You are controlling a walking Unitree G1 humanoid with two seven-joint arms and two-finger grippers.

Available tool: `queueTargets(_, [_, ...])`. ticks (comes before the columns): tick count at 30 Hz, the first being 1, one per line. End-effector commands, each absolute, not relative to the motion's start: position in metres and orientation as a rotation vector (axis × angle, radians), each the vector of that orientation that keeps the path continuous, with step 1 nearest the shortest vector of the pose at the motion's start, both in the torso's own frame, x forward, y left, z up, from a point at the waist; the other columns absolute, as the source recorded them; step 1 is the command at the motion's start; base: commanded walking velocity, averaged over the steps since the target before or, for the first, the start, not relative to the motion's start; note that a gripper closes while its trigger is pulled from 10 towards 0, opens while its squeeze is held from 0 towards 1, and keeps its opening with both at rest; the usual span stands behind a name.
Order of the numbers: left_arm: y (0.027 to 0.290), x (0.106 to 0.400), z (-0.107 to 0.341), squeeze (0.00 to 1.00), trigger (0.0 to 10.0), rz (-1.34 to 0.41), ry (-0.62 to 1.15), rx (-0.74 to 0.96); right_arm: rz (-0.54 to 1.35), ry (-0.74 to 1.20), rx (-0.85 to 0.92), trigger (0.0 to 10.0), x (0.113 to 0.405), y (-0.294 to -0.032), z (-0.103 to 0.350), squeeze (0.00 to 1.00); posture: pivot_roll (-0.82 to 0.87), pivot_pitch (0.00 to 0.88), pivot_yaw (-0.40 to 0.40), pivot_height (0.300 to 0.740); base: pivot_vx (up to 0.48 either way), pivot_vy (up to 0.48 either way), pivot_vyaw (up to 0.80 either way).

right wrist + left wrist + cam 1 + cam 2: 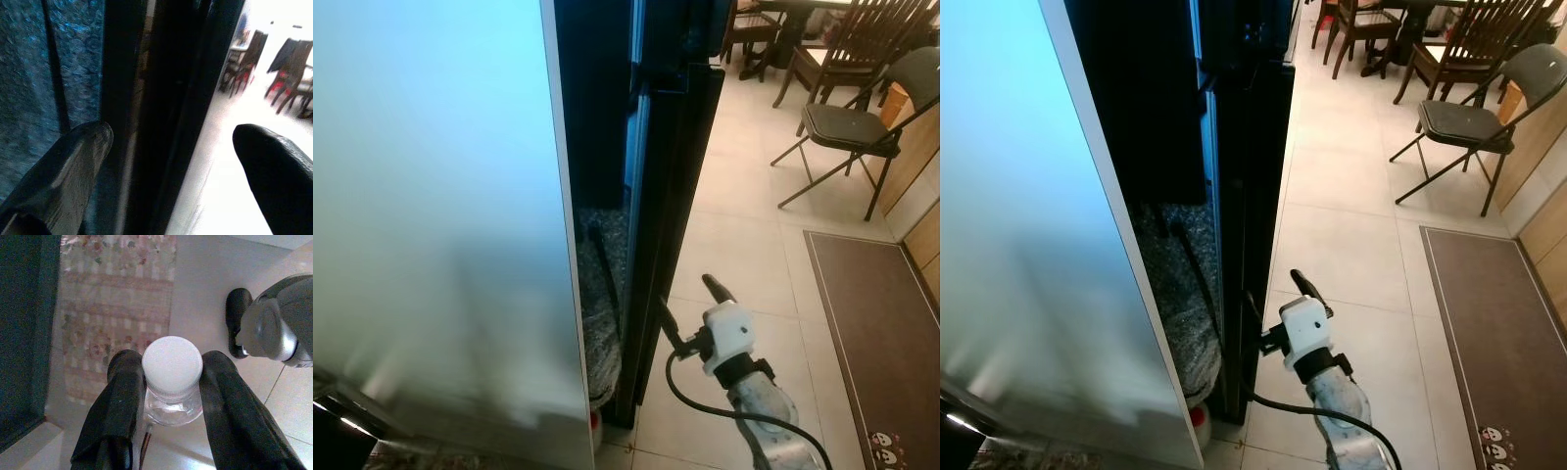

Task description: Restocking fridge

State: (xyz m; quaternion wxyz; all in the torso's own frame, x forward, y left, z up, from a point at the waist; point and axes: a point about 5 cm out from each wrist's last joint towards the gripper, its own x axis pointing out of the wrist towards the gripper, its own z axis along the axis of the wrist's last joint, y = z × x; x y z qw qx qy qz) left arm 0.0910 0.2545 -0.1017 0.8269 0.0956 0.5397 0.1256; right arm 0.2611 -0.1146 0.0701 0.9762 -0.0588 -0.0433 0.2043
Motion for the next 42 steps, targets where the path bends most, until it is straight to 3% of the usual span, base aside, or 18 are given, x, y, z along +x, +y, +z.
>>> queueTargets(1, [0.257, 0.087, -0.102, 0.00, 10.0, 0.259, 1.152, 0.230, 0.443, -0.091, -0.086, 10.0, 0.260, -0.107, 0.077, 1.00, -0.01, 0.000, -0.005, 0.740, 0.000, 0.000, 0.00])
queueTargets(6, [0.258, 0.086, -0.102, 0.00, 10.0, 0.254, 1.152, 0.237, 0.463, -0.087, -0.118, 10.0, 0.260, -0.094, 0.080, 1.00, -0.01, 0.000, -0.002, 0.740, 0.000, 0.000, 0.00])
queueTargets(7, [0.258, 0.086, -0.102, 0.00, 10.0, 0.252, 1.152, 0.237, 0.451, -0.084, -0.128, 10.0, 0.262, -0.094, 0.080, 0.00, -0.01, 0.000, -0.001, 0.740, 0.000, 0.000, 0.00])
queueTargets(11, [0.258, 0.085, -0.102, 0.00, 10.0, 0.243, 1.152, 0.242, 0.311, -0.090, -0.092, 10.0, 0.280, -0.098, 0.087, 0.00, -0.01, 0.000, 0.000, 0.740, 0.000, 0.000, 0.00])
queueTargets(16, [0.258, 0.084, -0.102, 0.00, 10.0, 0.247, 1.152, 0.238, 0.268, -0.127, -0.081, 10.0, 0.287, -0.094, 0.095, 0.00, -0.01, 0.000, -0.002, 0.740, 0.000, 0.000, 0.00])
queueTargets(31, [0.258, 0.080, -0.103, 0.00, 10.0, 0.256, 1.158, 0.235, 0.421, -0.054, -0.099, 10.0, 0.279, -0.071, 0.086, 0.00, 0.00, 0.000, -0.006, 0.740, 0.000, 0.000, 0.00])
queueTargets(42, [0.256, 0.079, -0.103, 0.00, 10.0, 0.271, 1.152, 0.209, 0.379, -0.078, -0.131, 10.0, 0.291, -0.077, 0.091, 0.00, 0.01, 0.000, -0.028, 0.740, 0.000, 0.000, 0.00])
